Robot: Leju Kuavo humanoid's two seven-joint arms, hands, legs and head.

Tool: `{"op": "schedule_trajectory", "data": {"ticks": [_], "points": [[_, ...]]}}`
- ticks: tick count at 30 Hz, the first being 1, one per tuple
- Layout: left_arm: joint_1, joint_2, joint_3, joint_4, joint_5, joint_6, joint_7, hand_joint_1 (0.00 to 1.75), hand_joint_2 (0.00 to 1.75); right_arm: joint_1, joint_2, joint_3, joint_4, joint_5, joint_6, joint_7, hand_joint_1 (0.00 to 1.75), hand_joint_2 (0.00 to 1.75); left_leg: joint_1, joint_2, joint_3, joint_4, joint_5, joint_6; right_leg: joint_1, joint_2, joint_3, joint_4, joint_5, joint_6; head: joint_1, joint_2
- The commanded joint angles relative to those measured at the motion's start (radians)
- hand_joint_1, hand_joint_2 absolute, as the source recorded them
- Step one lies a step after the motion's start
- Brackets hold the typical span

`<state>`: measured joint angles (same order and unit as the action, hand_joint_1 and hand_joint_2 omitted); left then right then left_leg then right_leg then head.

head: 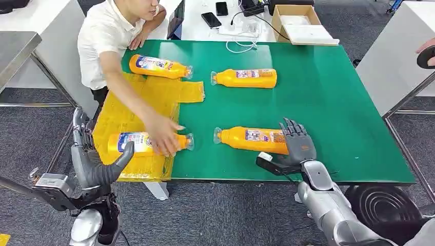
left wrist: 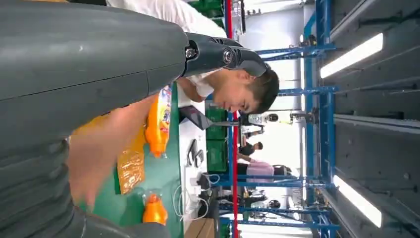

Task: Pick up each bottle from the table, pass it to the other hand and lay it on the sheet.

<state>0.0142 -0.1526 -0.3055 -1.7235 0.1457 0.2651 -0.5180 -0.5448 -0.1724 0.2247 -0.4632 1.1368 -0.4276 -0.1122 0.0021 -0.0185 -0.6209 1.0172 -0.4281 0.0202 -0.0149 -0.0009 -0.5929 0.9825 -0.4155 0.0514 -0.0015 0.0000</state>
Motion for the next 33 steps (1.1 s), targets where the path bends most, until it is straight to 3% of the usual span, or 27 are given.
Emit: {"op": "schedule_trajectory", "data": {"ticks": [1, 6, 19, 21, 22, 23, 33], "points": [[-0.032, 0.041, -0.028, 0.061, 0.002, 0.002, 0.007, 0.0, 1.75, -0.078, 0.026, 0.021, 0.111, 0.006, 0.017, 0.021, 0.0, 1.75, 0.0, 0.002, 0.003, -0.001, -0.001, -0.001, 0.0, 0.001, 0.002, 0.0, -0.001, -0.001, 0.0, 0.0], [-0.037, 0.042, -0.034, 0.071, 0.043, -0.03, 0.045, 0.0, 1.75, -0.087, 0.024, -0.009, 0.121, -0.026, 0.06, 0.011, 0.0, 1.75, 0.0, 0.002, 0.003, -0.001, -0.001, -0.001, 0.0, 0.001, 0.003, 0.0, -0.001, -0.002, 0.0, 0.0], [-0.077, 0.048, -0.075, 0.127, 0.084, -0.057, 0.08, 0.0, 1.75, -0.069, 0.039, -0.137, 0.181, -0.196, 0.338, -0.103, 0.0, 1.75, 0.0, 0.001, 0.007, -0.002, -0.001, -0.002, 0.001, 0.0, 0.006, -0.002, -0.001, -0.003, 0.0, 0.0], [-0.079, 0.047, -0.076, 0.128, 0.084, -0.057, 0.08, 0.0, 1.75, -0.062, 0.036, -0.137, 0.182, -0.196, 0.335, -0.106, 0.26, 1.75, 0.0, 0.0, 0.005, -0.001, -0.001, -0.001, 0.001, -0.001, 0.004, -0.002, -0.001, -0.002, 0.0, 0.0], [-0.083, 0.047, -0.075, 0.134, 0.084, -0.056, 0.08, 0.0, 1.75, -0.058, 0.036, -0.147, 0.185, -0.207, 0.344, -0.112, 1.38, 1.75, 0.001, 0.001, 0.007, -0.002, -0.001, -0.002, 0.001, -0.001, 0.007, -0.003, -0.001, -0.002, 0.0, 0.0], [-0.082, 0.047, -0.075, 0.133, 0.084, -0.055, 0.08, 0.0, 1.75, -0.057, 0.034, -0.143, 0.188, -0.203, 0.351, -0.111, 1.75, 1.75, 0.001, 0.0, 0.006, -0.002, -0.001, -0.001, 0.001, -0.001, 0.006, -0.002, -0.001, -0.002, 0.0, 0.0], [-0.084, 0.049, -0.072, 0.139, 0.089, -0.061, 0.081, 0.0, 1.75, -0.042, 0.033, -0.126, 0.19, -0.182, 0.338, -0.1, 1.75, 1.75, 0.001, 0.001, 0.009, -0.002, -0.001, -0.001, 0.001, -0.001, 0.008, -0.003, -0.001, -0.002, 0.0, 0.0]]}}
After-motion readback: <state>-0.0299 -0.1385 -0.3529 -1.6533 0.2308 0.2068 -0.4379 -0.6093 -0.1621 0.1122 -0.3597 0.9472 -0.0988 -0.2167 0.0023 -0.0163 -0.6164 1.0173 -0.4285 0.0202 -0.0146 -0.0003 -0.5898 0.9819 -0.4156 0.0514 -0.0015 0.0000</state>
